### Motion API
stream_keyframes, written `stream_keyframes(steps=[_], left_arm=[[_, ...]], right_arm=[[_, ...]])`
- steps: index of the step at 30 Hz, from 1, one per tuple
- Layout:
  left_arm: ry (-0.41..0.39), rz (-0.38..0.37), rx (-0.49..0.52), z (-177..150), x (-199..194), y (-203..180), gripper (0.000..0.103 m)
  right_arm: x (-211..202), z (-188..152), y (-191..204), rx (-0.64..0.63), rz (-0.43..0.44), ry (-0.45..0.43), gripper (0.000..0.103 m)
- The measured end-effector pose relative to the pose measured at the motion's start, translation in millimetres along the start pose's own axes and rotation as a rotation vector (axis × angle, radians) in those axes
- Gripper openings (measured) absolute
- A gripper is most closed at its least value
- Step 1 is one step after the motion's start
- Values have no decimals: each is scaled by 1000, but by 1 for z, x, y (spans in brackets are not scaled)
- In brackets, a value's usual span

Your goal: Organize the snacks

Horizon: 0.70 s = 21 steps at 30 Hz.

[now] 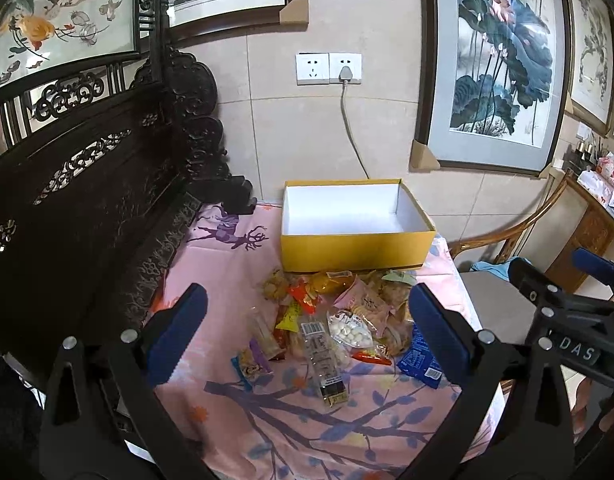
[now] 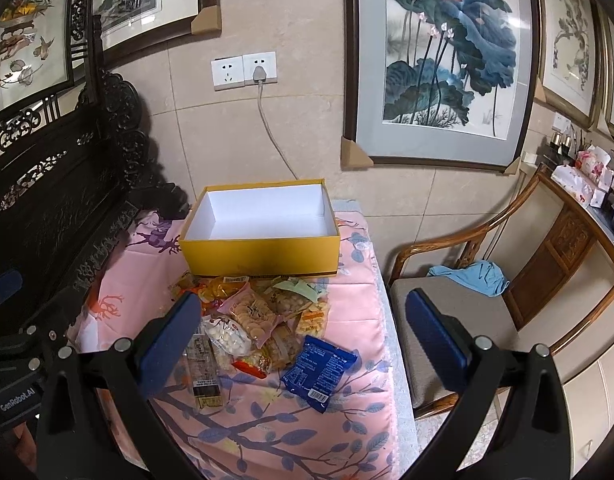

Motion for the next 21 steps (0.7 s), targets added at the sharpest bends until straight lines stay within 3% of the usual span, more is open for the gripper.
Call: stream_keyframes(steps=[21], left_arm=[[-10,40,-14,-2,0,9,101]], right_arm=[[-1,-1,1,-5,3,2,102]])
Point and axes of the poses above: each gripper's, at about its wrist camera, not at the fingertips, and x roughly the way its jaws point, y to its left, z to its top, the point moved 9 cm from there along x, roughly the way its jaws point, and after that the axes turned 6 degrees about y, right-handed, at the moved point
